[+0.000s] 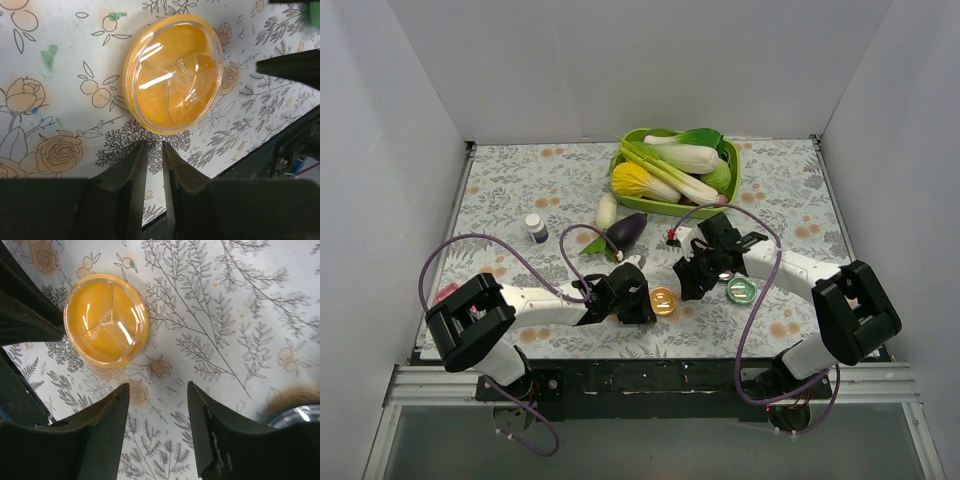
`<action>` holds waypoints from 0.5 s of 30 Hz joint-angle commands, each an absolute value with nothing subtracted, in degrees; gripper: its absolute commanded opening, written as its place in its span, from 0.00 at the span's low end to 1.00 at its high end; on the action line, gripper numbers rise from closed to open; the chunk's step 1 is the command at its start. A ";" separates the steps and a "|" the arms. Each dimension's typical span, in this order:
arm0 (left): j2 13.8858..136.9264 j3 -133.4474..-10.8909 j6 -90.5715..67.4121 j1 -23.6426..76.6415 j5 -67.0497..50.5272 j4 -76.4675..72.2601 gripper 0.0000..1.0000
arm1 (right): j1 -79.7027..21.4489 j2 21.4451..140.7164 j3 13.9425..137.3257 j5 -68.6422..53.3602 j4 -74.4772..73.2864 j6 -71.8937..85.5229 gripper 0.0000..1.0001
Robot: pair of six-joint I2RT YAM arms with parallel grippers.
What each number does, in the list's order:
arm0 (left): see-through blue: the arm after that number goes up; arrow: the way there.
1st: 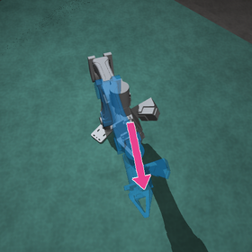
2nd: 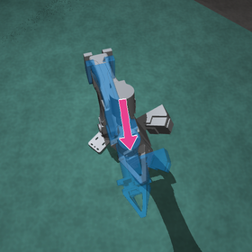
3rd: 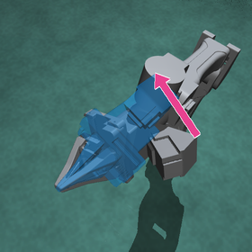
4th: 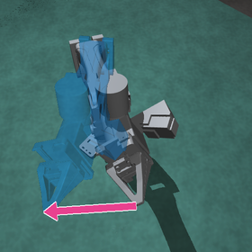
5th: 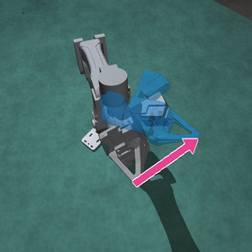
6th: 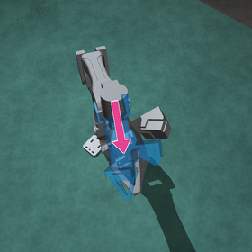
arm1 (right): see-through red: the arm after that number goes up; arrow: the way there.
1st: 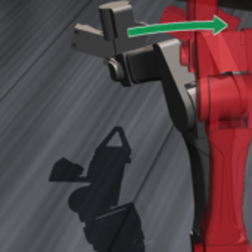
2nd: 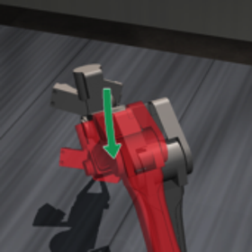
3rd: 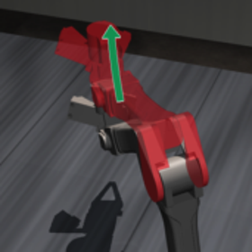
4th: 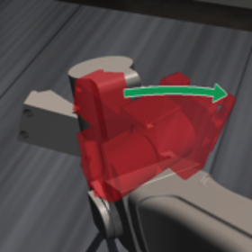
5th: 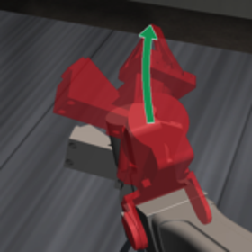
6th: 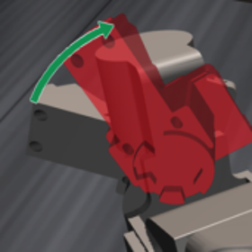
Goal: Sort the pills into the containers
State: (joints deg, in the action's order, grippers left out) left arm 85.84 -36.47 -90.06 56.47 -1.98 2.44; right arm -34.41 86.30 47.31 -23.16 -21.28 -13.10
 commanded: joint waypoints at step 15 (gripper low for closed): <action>52.82 -28.48 -97.91 54.15 17.57 26.81 0.70 | -41.74 89.11 58.79 -13.63 -25.66 9.11 0.95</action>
State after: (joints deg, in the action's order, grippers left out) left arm 53.76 -28.69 -97.27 55.68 11.31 20.47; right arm -39.38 86.56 54.15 -20.71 -25.39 -4.95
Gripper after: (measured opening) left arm 0.668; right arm 0.943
